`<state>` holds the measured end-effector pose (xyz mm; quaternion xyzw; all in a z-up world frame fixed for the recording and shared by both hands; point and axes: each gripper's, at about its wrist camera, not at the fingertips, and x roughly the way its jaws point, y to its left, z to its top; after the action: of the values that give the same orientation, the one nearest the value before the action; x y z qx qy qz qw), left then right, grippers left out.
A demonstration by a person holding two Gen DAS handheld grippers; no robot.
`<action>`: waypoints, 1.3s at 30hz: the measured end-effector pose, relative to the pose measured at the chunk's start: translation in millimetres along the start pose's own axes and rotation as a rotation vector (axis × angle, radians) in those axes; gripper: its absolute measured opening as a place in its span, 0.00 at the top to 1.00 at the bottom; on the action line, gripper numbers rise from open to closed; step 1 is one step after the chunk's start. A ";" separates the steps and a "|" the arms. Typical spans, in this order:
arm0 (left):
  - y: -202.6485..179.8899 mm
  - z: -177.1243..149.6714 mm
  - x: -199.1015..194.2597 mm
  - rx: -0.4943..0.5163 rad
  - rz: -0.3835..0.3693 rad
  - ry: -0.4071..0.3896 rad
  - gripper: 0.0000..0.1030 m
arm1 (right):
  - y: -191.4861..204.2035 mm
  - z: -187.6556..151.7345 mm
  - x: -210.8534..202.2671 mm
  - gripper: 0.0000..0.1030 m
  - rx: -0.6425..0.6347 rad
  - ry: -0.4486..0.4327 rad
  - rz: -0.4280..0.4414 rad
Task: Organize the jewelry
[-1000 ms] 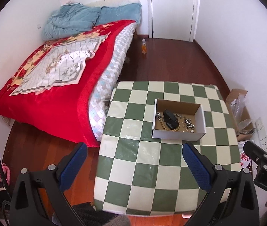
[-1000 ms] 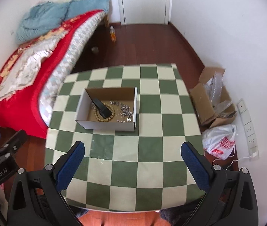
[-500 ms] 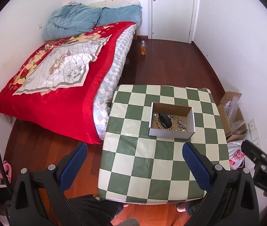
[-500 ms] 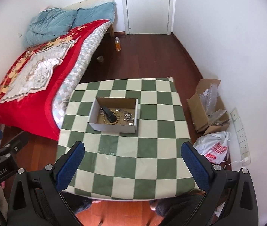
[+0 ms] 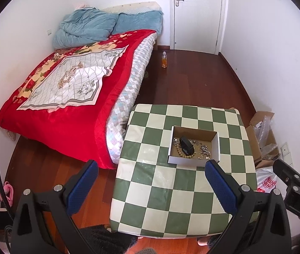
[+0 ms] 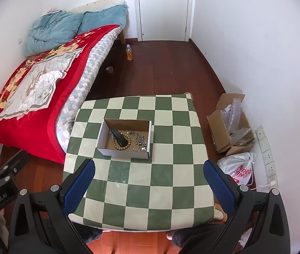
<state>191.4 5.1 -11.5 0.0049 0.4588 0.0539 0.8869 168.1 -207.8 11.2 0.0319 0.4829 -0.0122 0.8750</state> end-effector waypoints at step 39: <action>-0.5 5.7 -5.0 0.029 -0.011 -0.021 0.00 | 3.0 1.7 1.0 0.00 -0.022 0.015 0.001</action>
<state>193.2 4.3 -4.2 0.0159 0.4502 0.0422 0.8918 170.3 -204.9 11.4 0.0225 0.4898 -0.0060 0.8715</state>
